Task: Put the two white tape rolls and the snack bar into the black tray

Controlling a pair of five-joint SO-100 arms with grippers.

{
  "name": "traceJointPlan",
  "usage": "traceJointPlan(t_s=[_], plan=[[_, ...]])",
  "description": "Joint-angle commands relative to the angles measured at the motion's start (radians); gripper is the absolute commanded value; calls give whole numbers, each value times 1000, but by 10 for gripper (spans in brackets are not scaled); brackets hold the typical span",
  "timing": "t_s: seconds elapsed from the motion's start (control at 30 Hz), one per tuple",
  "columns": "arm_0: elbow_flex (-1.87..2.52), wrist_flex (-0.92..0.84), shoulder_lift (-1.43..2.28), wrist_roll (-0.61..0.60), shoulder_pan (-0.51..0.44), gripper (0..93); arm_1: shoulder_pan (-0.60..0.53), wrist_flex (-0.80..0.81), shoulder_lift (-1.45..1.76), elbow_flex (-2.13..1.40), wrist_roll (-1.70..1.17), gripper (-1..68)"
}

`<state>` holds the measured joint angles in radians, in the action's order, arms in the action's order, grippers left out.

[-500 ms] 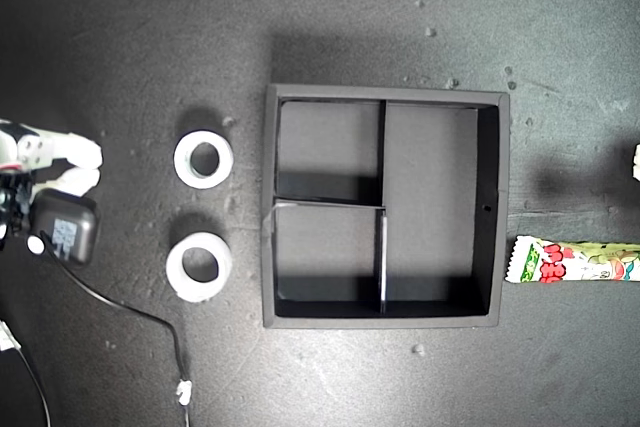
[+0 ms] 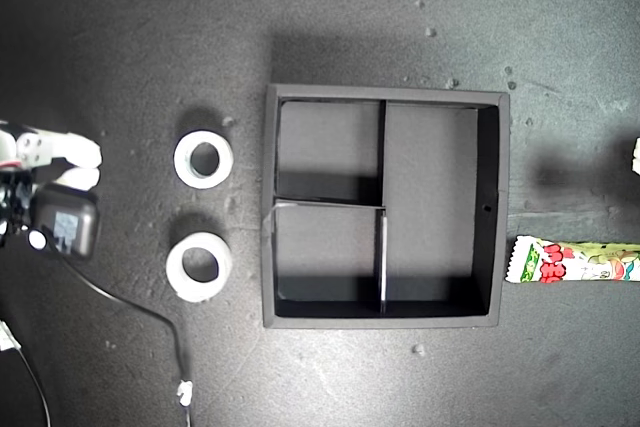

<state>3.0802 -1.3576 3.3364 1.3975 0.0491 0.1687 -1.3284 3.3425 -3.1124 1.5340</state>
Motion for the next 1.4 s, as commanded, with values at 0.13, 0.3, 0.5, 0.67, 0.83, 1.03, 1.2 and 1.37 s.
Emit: traceJointPlan(t_s=[0.13,0.3,0.5,0.67,0.83,1.03,1.2,1.37], plan=[[58,-37,51,97,-2,4,34,-8,8,-12,-107,0],[58,-37,51,221,-21,4,58,232,8,-12,100,-2],[58,-31,51,256,-17,1,92,322,8,-12,649,-3],[58,-15,51,310,-14,0,124,382,8,-12,692,-3],[58,12,51,554,-121,0,112,545,8,-12,2,-3],[58,152,51,391,-87,0,72,630,8,-12,-279,-3],[58,354,51,216,-40,108,3,709,8,-12,-413,-2],[-15,511,51,-34,15,138,-46,729,8,-12,-469,-2]])
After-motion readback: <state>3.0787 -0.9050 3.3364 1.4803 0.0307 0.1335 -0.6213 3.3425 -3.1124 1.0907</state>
